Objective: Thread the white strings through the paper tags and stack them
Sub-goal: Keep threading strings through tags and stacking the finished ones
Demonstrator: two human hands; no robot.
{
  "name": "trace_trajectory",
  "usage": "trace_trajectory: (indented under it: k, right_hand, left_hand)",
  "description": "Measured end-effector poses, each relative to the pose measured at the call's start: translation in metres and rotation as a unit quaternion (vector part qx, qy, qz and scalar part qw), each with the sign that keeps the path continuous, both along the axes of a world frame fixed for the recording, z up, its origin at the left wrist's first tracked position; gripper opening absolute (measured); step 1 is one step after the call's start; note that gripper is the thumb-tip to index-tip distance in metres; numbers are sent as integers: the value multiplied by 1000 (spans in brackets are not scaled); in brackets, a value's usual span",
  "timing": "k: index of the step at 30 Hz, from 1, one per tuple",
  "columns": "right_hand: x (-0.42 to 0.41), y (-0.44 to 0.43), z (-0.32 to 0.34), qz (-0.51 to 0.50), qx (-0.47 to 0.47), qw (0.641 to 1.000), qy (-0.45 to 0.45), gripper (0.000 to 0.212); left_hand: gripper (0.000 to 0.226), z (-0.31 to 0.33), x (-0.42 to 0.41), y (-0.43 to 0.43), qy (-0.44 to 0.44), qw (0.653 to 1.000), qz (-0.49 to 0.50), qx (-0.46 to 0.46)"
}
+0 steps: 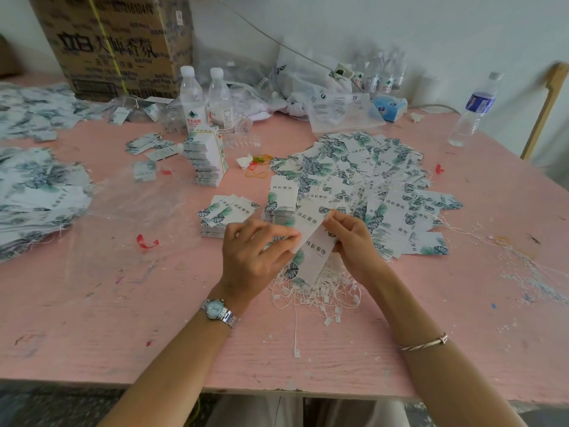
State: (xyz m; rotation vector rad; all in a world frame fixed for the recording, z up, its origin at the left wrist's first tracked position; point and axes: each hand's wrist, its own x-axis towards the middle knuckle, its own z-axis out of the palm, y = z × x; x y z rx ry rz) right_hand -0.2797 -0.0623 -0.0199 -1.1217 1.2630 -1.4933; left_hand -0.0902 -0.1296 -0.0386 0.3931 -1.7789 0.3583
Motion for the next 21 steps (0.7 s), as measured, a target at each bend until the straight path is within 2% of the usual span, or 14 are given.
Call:
trace_trajectory:
  k: [3,8,14,21]
  right_hand:
    - [-1,0,0,-17,12,1000,-2,35]
    - [-1,0,3,-32,21,999,-38,20]
    - [1,1,5,-20,10,998,-63,25]
    - [-1,3,6,20,6,998,-61,35]
  left_hand:
    - [7,-1,-1,0,-35,999,-24,8]
    - [8,-2,-2,0,-45,998,-41,15]
    - [5,-4,-6,0,-80,991,-94,50]
    - [41,-3,-10,0,-148,977,-122,91]
